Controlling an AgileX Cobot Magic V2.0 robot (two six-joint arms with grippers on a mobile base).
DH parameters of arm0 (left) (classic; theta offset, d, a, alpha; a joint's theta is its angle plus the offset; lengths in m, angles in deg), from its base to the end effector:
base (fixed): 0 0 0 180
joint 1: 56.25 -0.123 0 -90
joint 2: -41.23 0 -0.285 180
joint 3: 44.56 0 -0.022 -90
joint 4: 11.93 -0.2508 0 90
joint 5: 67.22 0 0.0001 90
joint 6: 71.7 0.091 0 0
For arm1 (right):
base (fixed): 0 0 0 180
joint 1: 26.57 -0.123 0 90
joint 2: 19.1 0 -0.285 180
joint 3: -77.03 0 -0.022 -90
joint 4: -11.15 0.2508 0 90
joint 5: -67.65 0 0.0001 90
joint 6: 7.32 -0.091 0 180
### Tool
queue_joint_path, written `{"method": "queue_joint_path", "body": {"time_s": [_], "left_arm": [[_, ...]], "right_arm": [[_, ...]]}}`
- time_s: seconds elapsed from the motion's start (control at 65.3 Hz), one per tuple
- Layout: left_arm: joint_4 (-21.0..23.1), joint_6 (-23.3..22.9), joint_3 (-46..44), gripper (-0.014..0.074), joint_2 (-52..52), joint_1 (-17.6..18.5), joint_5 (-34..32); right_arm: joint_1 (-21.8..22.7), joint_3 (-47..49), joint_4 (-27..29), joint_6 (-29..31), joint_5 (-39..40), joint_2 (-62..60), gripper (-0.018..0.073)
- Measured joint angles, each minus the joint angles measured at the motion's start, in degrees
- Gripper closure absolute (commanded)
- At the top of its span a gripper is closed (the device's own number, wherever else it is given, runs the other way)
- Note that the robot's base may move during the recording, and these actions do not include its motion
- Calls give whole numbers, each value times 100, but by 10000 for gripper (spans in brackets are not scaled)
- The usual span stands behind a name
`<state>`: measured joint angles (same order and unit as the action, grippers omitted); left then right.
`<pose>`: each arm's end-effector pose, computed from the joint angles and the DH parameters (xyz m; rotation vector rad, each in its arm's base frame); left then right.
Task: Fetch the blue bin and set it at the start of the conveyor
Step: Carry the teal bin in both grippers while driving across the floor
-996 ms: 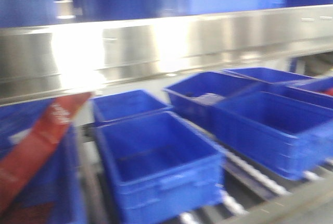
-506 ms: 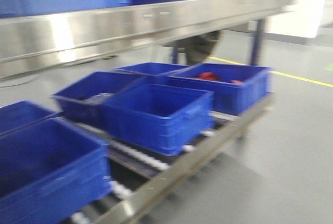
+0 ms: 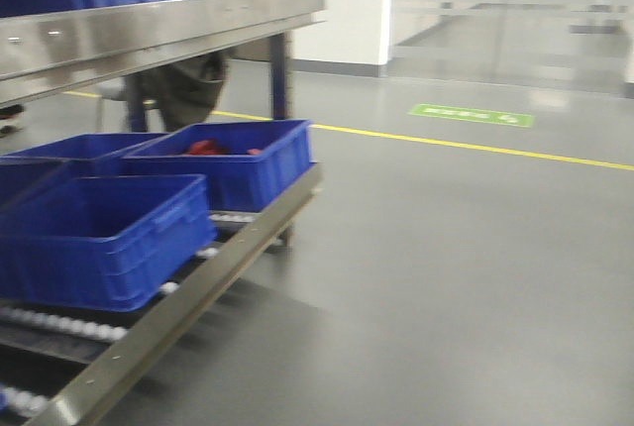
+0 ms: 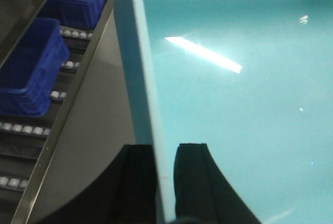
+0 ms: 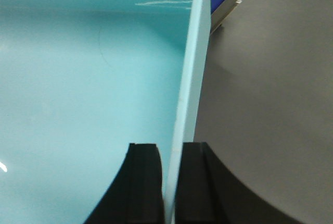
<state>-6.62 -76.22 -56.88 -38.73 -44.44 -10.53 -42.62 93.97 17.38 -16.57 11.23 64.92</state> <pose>0.2421 -0.0578 0.4683 0.1277 2.1754 -0.2760 0.2557 0.0821 0.4745 -0.1166 2.1724 0.3866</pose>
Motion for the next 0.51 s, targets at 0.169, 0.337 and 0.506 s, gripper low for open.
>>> {"method": "queue_joint_path", "body": {"time_s": [0.169, 0.337, 0.506], "left_arm": [[0, 0, 0, 708, 0, 0, 0], [0, 0, 0, 708, 0, 0, 0], [0, 0, 0, 708, 0, 0, 0]], "right_arm": [[0, 0, 0, 0, 0, 0, 711], [0, 0, 0, 0, 0, 0, 711], [0, 0, 0, 0, 0, 0, 711]]}}
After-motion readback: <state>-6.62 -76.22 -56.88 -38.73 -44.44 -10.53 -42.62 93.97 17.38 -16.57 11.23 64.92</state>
